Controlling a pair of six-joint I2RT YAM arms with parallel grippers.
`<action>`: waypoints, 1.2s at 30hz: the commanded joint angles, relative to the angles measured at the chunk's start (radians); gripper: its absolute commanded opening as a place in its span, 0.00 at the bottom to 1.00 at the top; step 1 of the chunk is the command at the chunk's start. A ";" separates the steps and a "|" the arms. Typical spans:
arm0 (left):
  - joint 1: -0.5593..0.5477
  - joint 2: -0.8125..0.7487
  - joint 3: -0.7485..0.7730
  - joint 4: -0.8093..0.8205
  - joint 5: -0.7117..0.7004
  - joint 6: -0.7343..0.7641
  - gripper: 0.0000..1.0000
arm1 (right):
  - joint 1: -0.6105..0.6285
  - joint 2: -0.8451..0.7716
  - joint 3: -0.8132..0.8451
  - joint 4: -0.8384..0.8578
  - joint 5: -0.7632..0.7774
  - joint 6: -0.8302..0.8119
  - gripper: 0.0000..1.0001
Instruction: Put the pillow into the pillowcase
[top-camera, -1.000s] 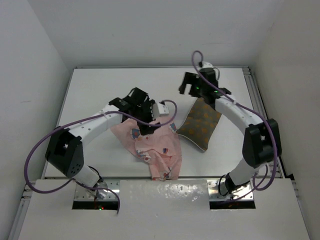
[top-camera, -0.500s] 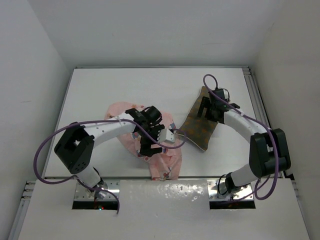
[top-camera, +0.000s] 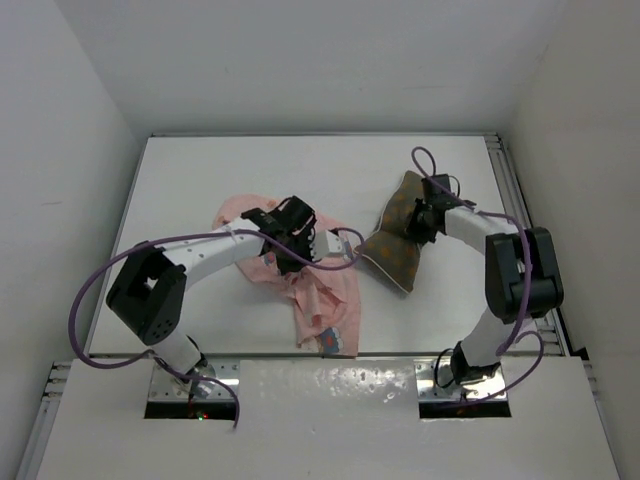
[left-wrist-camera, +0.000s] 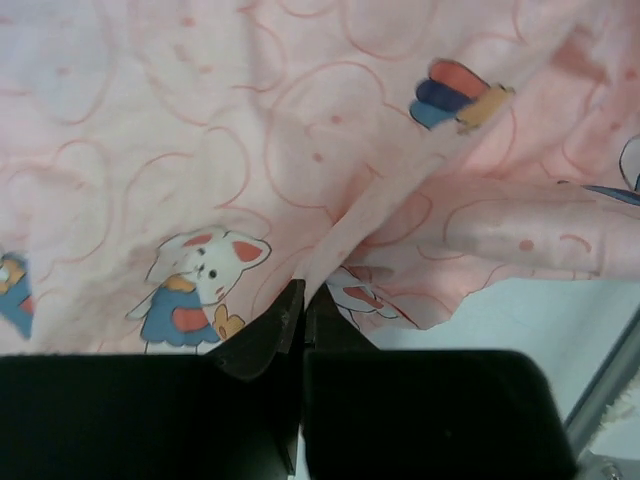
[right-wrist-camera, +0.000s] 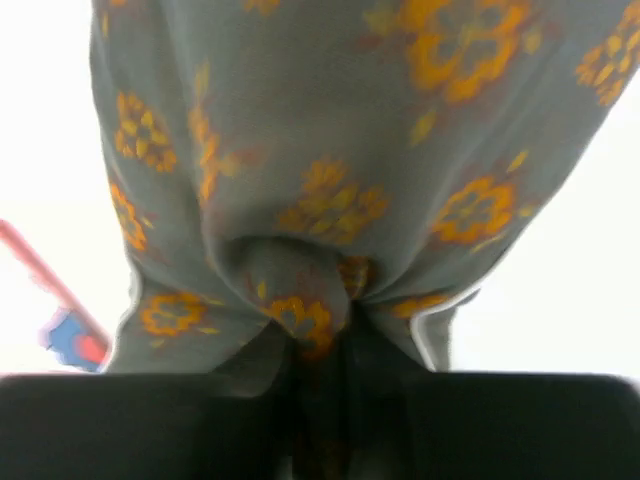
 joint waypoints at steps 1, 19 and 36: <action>0.060 -0.032 0.080 0.019 -0.035 -0.077 0.00 | -0.069 0.103 0.099 0.135 -0.263 0.041 0.00; 0.218 -0.184 -0.126 -0.092 -0.145 0.084 0.36 | 0.003 0.223 0.384 -0.046 -0.394 -0.454 0.00; 0.173 -0.012 0.031 0.145 -0.189 0.024 0.71 | 0.239 -0.106 -0.004 0.515 -0.420 -0.115 0.79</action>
